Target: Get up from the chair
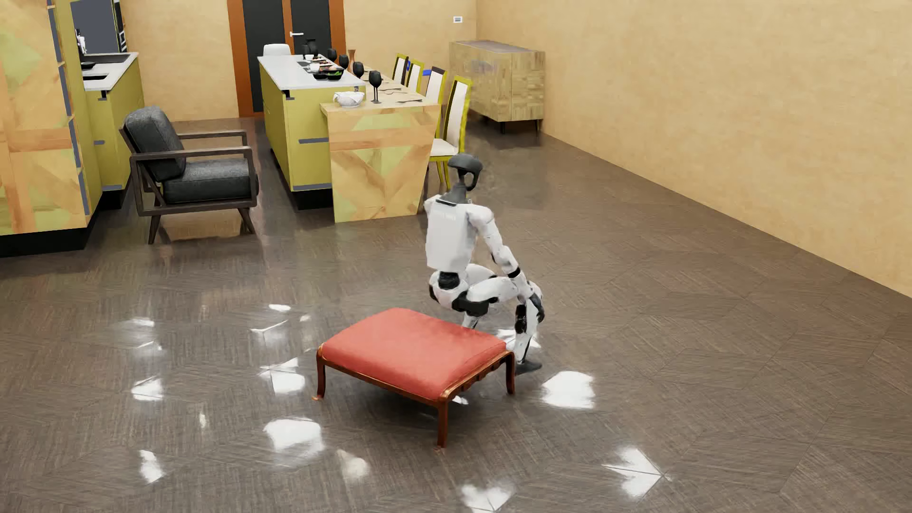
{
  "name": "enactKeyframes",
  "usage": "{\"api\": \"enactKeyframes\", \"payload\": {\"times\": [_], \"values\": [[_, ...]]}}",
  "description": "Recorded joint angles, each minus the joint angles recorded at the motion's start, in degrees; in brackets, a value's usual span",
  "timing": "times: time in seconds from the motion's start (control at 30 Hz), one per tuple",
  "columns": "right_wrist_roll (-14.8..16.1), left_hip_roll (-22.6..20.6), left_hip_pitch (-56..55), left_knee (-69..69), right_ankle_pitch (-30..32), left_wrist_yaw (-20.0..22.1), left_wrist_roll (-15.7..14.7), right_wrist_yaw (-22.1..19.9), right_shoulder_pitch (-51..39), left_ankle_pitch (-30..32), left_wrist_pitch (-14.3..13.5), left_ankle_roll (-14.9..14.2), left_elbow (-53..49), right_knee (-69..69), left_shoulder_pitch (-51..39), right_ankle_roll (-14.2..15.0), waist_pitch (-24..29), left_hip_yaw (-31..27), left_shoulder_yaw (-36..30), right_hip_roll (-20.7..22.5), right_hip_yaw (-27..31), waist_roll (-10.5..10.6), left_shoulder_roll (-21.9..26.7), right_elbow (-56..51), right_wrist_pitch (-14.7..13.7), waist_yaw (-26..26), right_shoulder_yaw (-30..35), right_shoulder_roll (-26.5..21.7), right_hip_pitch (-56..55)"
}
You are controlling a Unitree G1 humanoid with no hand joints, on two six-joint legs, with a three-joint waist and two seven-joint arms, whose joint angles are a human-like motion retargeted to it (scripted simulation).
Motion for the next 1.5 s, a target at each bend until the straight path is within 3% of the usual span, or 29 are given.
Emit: {"api": "enactKeyframes", "payload": {"times": [0.37,0.6,0.83,0.93,1.03,1.13,1.2,1.27,1.33,1.37,1.5], "values": [[0.13,-0.17,-1.74,-0.06,-0.03,0.70,-0.61,-1.10,-1.96,-0.14,-0.12,-0.53,0.65,-0.04,-2.47,-0.13,1.55,-0.22,-0.20,0.49,0.16,-0.23,0.20,-0.23,-0.54,0.12,0.29,-0.08,-1.78],[0.87,0.30,-7.32,0.09,-0.69,1.68,-0.07,-2.35,-6.89,-1.50,-0.99,-2.92,-0.03,0.00,-7.65,0.78,5.65,-0.97,0.03,0.74,0.84,-0.48,1.12,-0.02,-1.72,0.34,-0.13,-1.09,-7.43],[2.24,0.50,-8.00,-7.21,-3.40,2.75,-0.63,-4.21,-8.12,-6.93,-2.79,-3.85,-0.01,-7.00,-9.32,1.02,5.75,-0.62,0.19,0.84,0.62,-1.29,1.66,-0.56,-3.20,0.56,5.43,-2.62,-9.07],[2.40,0.60,-0.95,-16.47,-3.20,3.28,-0.52,-5.33,-3.54,-6.67,-2.80,-3.15,-0.01,-16.11,-5.15,0.35,2.84,0.82,1.15,0.44,-0.84,-0.92,1.71,-1.87,-3.75,0.41,4.58,-2.40,-1.74],[0.85,0.33,8.93,-28.90,-2.51,2.93,0.25,-4.57,3.59,-5.34,-2.80,-2.23,-0.16,-28.19,0.02,-0.36,-1.34,2.68,2.99,-0.17,-3.09,-0.86,1.98,-1.88,-3.53,0.50,2.47,-2.25,8.66],[-1.13,0.64,21.59,-44.97,-2.29,1.68,1.76,-2.32,12.04,-2.18,-2.48,-3.09,-1.00,-43.87,7.31,-0.89,-6.91,4.01,5.68,0.47,-5.18,-0.69,3.42,-1.56,-3.02,0.52,0.47,-2.16,22.11],[-2.25,0.95,30.36,-56.10,-0.83,0.80,3.22,-1.41,17.85,3.58,-2.62,-4.98,-1.24,-55.32,12.62,-1.04,-10.63,4.84,7.08,1.45,-5.90,-0.07,4.69,-2.23,-3.66,0.20,-0.10,-2.62,32.04],[-2.41,1.77,36.10,-62.05,5.86,-1.04,4.40,0.15,22.64,9.21,-2.52,-7.15,-1.24,-66.79,16.73,-0.72,-13.87,5.41,8.01,1.17,-7.35,0.36,5.81,-2.55,-3.97,0.18,-2.39,-3.17,41.49],[-1.73,3.30,37.00,-60.78,8.33,-2.14,4.82,-0.38,25.96,13.18,-2.24,-13.16,-0.61,-76.35,18.41,0.51,-16.45,6.15,9.08,0.01,-9.80,0.32,6.24,-1.76,-3.92,1.06,-5.45,-3.64,49.73],[-1.40,4.02,37.05,-60.04,8.93,-1.99,4.82,-0.93,27.20,14.61,-2.16,-14.55,-0.43,-80.31,18.99,1.11,-17.37,6.77,9.72,-0.71,-11.31,0.19,6.30,-1.05,-3.68,1.49,-6.51,-3.89,53.64],[-1.78,6.54,40.18,-74.57,8.29,-1.97,4.07,-0.16,28.57,14.50,-1.89,-11.41,0.21,-90.00,20.34,2.65,-20.30,8.27,11.31,-2.75,-15.61,-0.41,6.52,2.01,-3.12,2.59,-8.54,-4.52,65.85]]}}
